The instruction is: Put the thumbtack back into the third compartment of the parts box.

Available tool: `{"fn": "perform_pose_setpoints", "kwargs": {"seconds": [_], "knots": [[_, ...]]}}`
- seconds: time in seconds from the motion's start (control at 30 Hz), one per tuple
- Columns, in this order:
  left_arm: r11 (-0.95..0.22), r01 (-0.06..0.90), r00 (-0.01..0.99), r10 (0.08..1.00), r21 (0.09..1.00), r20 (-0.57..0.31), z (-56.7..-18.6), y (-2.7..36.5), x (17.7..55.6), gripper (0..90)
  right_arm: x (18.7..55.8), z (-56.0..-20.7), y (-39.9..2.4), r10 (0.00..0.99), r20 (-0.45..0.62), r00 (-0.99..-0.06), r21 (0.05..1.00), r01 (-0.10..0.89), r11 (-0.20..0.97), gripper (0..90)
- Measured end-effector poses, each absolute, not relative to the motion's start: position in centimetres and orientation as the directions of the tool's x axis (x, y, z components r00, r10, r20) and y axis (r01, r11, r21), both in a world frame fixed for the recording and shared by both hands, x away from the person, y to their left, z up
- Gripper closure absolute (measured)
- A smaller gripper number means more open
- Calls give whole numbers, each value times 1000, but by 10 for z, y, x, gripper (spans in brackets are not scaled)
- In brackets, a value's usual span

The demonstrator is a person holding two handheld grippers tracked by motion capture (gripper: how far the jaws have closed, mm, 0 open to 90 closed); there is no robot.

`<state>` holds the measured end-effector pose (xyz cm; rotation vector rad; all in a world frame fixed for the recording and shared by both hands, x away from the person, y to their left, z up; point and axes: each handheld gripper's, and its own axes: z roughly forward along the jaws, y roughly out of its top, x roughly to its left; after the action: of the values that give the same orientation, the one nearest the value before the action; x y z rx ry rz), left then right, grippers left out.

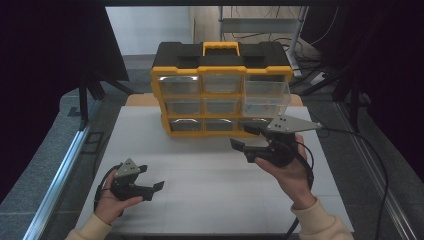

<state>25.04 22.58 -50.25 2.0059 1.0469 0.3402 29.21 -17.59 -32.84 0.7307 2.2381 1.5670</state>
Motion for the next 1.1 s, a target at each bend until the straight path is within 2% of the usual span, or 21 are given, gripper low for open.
{"fn": "perform_pose_setpoints", "kwargs": {"seconds": [0.07, 0.2, 0.73, 1.1], "knots": [[-312, 552, 618, 776, 773, -129, -502, 225, 250, 113, 292, -342, -184, 584, 76, -809, 926, 274, 260, 372], [-310, 551, 619, 774, 775, -131, -502, 224, 251, 113, 294, -371, -199, 616, 90, -783, 905, 322, 278, 370], [-329, 548, 630, 767, 769, -121, -503, 219, 252, 113, 284, -469, -265, 744, 77, -663, 839, 447, 311, 338], [-340, 543, 642, 758, 768, -119, -503, 218, 251, 113, 289, -492, -275, 768, 74, -636, 803, 495, 332, 342]]}}
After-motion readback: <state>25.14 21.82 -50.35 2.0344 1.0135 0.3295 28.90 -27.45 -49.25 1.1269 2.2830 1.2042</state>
